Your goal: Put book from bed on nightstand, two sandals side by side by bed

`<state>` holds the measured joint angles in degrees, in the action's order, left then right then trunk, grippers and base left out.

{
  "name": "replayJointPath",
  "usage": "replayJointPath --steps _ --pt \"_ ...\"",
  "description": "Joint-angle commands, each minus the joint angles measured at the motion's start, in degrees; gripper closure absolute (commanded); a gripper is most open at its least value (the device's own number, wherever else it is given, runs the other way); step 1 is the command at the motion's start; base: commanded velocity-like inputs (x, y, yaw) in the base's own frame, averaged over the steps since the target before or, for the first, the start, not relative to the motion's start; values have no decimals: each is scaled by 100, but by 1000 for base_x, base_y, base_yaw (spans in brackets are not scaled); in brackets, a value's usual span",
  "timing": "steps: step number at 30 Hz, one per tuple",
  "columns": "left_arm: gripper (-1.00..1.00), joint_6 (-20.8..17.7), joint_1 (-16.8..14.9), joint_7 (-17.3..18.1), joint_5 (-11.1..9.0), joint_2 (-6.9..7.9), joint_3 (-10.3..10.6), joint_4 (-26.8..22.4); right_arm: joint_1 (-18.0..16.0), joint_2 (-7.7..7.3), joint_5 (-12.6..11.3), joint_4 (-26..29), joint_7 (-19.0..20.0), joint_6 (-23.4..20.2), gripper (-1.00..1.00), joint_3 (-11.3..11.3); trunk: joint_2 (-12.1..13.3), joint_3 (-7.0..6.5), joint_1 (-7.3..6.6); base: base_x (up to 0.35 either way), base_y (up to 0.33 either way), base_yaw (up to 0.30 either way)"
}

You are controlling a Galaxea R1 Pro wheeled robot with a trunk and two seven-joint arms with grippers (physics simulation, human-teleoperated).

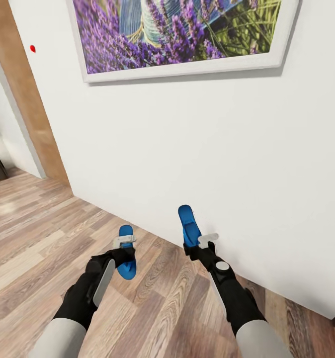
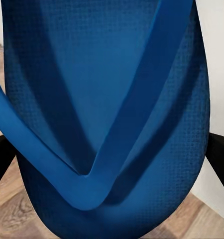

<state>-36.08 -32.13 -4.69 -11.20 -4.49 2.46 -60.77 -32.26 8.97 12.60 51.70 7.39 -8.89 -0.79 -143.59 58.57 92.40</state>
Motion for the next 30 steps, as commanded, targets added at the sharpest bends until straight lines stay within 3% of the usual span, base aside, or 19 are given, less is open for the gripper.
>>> replayJointPath --steps 1,5,21,30 --pt "100 -22 -4 -49 -58 0 9 -5 0 2 58 15 32 -34 100 9 -1 -17 -3 0 0 281" --pt "100 -22 -4 -49 -58 0 10 -5 0 1 58 15 33 -34 100 9 5 -106 -14 0 0 281" --pt "100 -4 -4 -42 -53 8 3 4 0 -1 58 15 26 -34 100 9 5 -106 -14 0 0 281" --pt "100 276 -4 -41 -49 1 9 199 0 -1 72 -26 26 -34 100 12 5 -106 -14 92 82 281"
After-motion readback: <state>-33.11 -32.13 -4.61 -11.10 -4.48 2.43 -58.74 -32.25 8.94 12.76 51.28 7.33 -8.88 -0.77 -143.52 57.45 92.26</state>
